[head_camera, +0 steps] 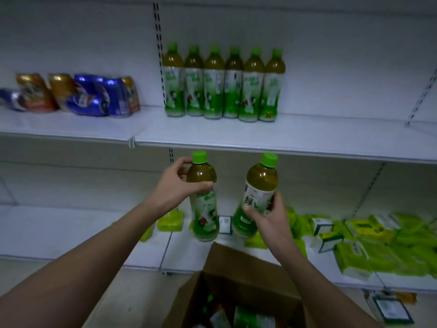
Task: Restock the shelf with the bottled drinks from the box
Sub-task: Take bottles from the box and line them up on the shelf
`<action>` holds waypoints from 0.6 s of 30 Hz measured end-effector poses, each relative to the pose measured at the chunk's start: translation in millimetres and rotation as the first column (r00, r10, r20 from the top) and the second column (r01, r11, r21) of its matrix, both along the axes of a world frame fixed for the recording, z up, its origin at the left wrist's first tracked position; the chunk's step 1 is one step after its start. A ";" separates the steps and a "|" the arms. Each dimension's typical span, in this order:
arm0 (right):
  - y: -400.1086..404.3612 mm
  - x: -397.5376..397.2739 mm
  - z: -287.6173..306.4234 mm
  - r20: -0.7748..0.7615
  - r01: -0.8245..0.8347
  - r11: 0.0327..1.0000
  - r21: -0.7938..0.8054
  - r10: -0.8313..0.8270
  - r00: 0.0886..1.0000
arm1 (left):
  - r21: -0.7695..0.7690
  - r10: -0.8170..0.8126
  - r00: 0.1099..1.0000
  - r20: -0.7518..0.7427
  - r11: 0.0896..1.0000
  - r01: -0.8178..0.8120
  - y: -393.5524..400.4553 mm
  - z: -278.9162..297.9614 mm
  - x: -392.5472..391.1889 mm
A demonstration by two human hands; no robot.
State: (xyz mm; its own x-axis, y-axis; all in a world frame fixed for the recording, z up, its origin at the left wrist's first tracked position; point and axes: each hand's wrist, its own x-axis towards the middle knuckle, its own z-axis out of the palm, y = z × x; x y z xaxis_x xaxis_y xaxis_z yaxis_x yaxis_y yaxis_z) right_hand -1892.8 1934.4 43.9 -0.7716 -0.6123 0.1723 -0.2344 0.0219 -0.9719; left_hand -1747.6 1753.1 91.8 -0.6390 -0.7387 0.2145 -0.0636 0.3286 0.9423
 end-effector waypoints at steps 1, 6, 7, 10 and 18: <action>-4.7 0.7 15.3 -0.023 0.004 1.000 -0.029 -0.005 1.000 | -0.036 0.000 1.000 -0.019 0.999 0.000 -2.5 17.8 3.9; -24.1 2.0 80.1 -0.114 -0.013 0.990 -0.140 -0.003 0.993 | -0.163 0.003 0.998 -0.069 0.986 -0.014 -13.9 98.5 18.1; -28.2 2.0 91.9 -0.138 -0.022 0.988 -0.151 0.001 0.990 | -0.178 0.004 0.997 -0.081 0.984 -0.019 -16.2 111.9 19.8; -39.3 0.8 122.0 -0.194 -0.041 0.985 -0.167 0.008 0.981 | -0.179 0.006 0.990 -0.141 0.983 -0.031 -19.1 145.7 19.1; -63.8 -3.9 165.7 -0.263 -0.029 0.995 -0.092 0.004 0.965 | -0.145 0.096 0.962 -0.254 0.980 -0.136 -34.9 188.9 -1.8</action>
